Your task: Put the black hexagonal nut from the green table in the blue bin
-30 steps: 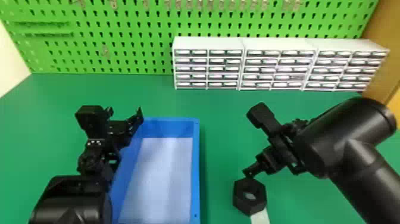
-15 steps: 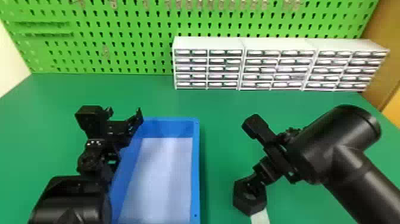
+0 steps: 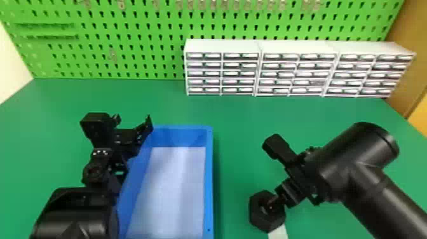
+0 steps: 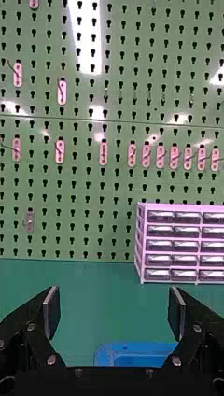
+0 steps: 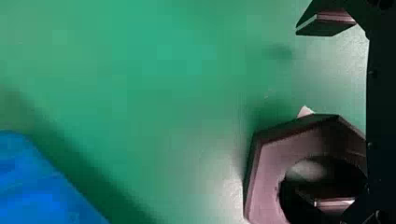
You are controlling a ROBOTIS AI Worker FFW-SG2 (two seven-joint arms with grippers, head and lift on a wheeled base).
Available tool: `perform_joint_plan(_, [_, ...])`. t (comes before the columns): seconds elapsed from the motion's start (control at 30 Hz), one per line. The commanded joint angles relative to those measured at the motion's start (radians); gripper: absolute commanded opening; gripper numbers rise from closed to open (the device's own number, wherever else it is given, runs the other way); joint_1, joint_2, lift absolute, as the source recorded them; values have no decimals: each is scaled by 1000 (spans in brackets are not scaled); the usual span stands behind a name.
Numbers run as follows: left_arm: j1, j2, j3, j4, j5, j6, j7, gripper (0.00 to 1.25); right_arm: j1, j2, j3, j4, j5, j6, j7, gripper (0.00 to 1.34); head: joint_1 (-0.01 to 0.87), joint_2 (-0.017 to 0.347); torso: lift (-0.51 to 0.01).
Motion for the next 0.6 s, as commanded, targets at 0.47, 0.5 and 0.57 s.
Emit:
perform_joint_plan(0.47, [1, 1, -3, 0, 1, 0, 3, 887, 6, 22, 31, 37, 227, -22, 198, 643, 686, 51, -96])
perform_joint_plan(0.5, [1, 1, -3, 2, 1, 0, 5, 887, 6, 23, 33, 37, 243, -22, 210, 578, 686, 51, -96])
perform_joint_plan(0.57, [1, 2, -3, 2, 1, 0, 5, 887, 6, 25, 34, 37, 267, -22, 227, 489, 686, 51, -96])
